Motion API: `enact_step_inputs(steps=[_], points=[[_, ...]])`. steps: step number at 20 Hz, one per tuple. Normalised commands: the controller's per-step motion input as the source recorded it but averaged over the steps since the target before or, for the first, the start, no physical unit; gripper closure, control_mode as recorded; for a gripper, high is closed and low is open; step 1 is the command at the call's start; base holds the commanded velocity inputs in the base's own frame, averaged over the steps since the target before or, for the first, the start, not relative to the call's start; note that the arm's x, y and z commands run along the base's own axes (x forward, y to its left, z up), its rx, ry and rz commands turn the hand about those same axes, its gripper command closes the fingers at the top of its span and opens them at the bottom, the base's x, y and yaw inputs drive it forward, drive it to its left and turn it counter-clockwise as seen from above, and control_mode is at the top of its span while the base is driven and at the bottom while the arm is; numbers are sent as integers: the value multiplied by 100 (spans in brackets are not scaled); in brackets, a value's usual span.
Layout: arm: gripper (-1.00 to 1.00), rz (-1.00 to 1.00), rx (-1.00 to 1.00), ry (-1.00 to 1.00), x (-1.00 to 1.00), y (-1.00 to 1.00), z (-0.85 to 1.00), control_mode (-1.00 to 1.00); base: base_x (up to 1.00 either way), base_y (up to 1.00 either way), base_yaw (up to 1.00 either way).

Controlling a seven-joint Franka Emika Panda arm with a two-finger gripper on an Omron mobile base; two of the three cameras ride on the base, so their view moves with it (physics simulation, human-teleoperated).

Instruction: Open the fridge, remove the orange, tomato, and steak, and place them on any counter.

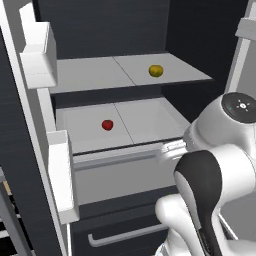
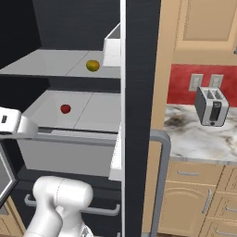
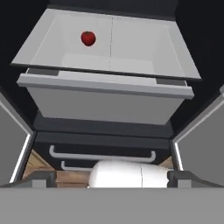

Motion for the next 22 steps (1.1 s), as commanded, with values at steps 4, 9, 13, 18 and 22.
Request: enact_step_inputs(steps=[4, 9, 13, 18, 22], points=[[-100, 0, 0, -13, 29, -2, 18, -100, 0, 0, 0], [-100, -3, 0, -13, 45, -19, 53, -100, 0, 0, 0], [-100, -4, 0, -8, 45, -19, 74, -100, 0, 0, 0], [-100, -4, 0, -10, 70, -22, 39, -100, 0, 0, 0], [-100, -6, 0, -10, 71, -23, 22, -100, 0, 0, 0]])
